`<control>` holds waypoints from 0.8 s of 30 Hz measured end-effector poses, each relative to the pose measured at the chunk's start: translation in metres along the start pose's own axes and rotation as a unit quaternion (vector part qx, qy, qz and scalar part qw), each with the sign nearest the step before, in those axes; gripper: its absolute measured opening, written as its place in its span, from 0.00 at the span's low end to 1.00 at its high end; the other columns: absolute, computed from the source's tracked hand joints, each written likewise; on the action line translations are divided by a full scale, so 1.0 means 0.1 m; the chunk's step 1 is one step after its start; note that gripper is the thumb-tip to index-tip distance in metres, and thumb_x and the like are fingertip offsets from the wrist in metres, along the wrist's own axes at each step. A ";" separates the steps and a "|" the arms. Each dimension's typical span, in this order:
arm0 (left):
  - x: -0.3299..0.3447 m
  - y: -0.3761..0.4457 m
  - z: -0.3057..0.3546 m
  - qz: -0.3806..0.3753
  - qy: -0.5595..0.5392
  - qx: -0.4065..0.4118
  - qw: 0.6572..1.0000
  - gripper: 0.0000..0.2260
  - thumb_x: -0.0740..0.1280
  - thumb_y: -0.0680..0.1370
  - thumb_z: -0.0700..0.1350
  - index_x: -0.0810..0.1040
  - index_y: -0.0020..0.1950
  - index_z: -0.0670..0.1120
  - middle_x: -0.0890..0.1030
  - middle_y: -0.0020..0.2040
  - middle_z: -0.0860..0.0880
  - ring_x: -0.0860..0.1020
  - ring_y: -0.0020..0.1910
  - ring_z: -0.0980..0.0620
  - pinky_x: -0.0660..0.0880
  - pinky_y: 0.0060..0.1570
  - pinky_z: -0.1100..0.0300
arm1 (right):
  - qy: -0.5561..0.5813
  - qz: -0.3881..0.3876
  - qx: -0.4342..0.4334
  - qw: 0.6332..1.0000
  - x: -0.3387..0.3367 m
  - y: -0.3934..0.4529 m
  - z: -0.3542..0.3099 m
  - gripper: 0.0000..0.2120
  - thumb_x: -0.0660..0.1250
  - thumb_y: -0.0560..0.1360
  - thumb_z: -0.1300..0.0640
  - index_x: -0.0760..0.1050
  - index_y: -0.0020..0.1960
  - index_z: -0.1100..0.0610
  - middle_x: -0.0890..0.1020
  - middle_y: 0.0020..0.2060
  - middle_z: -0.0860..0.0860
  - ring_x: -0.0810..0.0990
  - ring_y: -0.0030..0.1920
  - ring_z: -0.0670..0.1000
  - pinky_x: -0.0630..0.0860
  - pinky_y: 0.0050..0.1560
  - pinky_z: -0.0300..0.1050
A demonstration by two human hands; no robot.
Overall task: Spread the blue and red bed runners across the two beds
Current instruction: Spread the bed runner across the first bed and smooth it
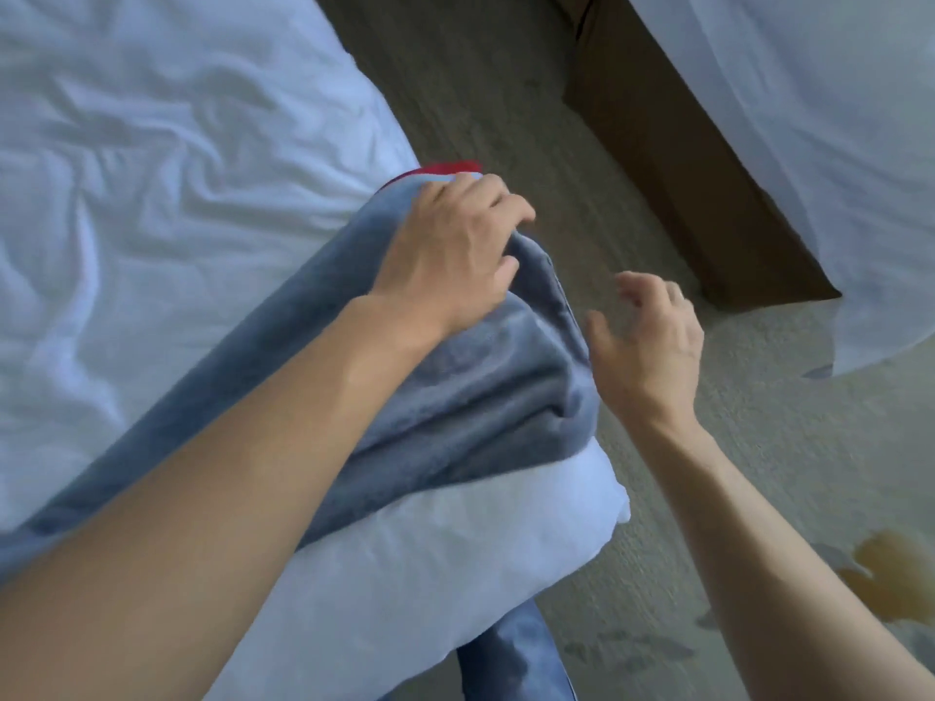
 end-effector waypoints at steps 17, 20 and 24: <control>-0.45 -1.60 -1.16 0.018 0.005 -0.232 0.973 0.10 0.61 0.80 0.48 0.76 0.40 0.50 0.80 0.35 0.50 0.78 0.38 0.47 0.65 0.51 0.53 | -0.193 -0.188 -0.436 0.859 1.29 -0.41 -2.72 0.10 0.64 0.76 0.56 0.84 0.49 0.53 0.85 0.46 0.51 0.76 0.54 0.56 0.62 0.70 0.56; -0.39 -1.75 -1.11 0.036 -0.061 -0.227 0.971 0.03 0.67 0.76 0.48 0.78 0.43 0.51 0.79 0.36 0.52 0.76 0.38 0.50 0.65 0.51 0.56 | -0.261 -0.222 -0.463 0.817 1.26 -0.53 -2.50 0.07 0.68 0.74 0.53 0.84 0.49 0.52 0.83 0.44 0.49 0.75 0.56 0.56 0.54 0.75 0.61; -0.44 -1.92 -1.34 0.055 -0.077 -0.269 0.958 0.05 0.69 0.75 0.50 0.79 0.50 0.51 0.81 0.43 0.54 0.77 0.46 0.50 0.64 0.53 0.55 | -0.329 -0.242 -0.479 0.777 1.22 -0.64 -2.35 0.13 0.71 0.71 0.49 0.82 0.54 0.50 0.82 0.47 0.49 0.74 0.61 0.55 0.44 0.77 0.64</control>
Point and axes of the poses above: each hand's wrist, its own y-axis towards the middle knuckle, its own x-axis out of the palm, z = x × y, the point moved 7 cm from there along y, towards the middle knuckle
